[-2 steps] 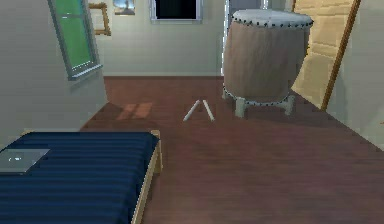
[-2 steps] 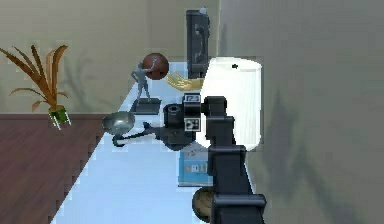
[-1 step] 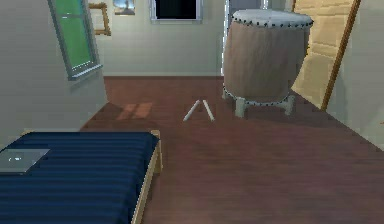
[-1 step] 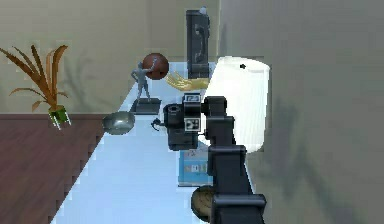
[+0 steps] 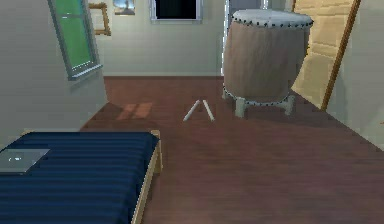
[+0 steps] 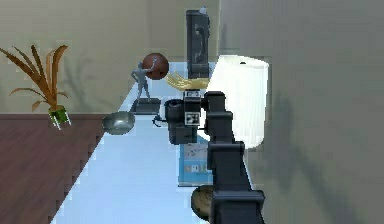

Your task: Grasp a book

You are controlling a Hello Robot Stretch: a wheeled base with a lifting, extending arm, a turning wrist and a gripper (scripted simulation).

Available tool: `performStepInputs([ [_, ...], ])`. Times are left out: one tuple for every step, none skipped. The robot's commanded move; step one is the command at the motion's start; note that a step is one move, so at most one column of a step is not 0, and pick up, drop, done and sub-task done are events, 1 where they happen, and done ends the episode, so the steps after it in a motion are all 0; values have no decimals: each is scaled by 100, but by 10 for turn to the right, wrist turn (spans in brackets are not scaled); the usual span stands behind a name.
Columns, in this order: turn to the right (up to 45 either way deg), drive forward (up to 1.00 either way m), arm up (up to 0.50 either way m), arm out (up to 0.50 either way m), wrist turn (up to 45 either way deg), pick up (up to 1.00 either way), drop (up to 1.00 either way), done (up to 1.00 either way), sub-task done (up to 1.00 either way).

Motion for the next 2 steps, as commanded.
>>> performStepInputs([
  [0,0,-30,0,0,0,0,0,0],
  [0,0,0,0,0,100,0,0,0],
])
